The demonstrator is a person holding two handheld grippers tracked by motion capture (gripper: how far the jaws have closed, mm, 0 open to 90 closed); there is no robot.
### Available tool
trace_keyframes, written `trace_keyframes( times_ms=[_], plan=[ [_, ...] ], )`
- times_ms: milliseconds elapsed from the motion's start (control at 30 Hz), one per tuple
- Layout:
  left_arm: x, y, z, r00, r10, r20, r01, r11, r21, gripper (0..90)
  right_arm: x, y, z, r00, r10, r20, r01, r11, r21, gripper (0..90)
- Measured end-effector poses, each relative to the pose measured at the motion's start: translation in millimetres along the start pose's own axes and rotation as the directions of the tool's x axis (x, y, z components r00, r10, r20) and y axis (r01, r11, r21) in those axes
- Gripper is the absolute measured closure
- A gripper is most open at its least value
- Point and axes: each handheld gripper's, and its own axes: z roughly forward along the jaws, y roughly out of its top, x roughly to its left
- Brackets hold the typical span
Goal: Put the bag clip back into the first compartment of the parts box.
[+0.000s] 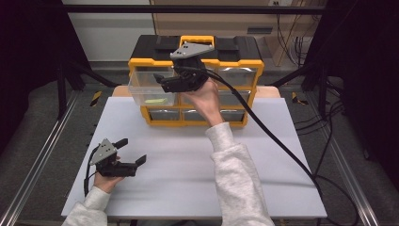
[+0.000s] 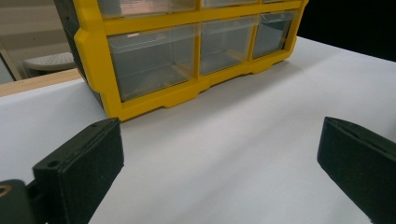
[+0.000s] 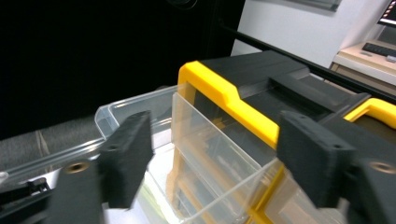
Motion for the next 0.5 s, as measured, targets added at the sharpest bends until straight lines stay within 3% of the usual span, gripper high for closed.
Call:
trace_keyframes(
  times_ms=[267,500],
  plan=[
    [-0.4,-0.1,0.5,1.0000,0.001,0.001,-0.001,1.0000,0.002,0.2,5.2,-1.6,-24.8,0.9994,0.030,0.019,-0.029,0.998,-0.061,7.4],
    [-0.7,-0.1,0.6,1.0000,0.004,0.000,-0.004,1.0000,0.003,0.2,6.3,-14.8,-45.0,0.9987,0.046,0.023,-0.044,0.995,-0.086,4.3]
  ],
)
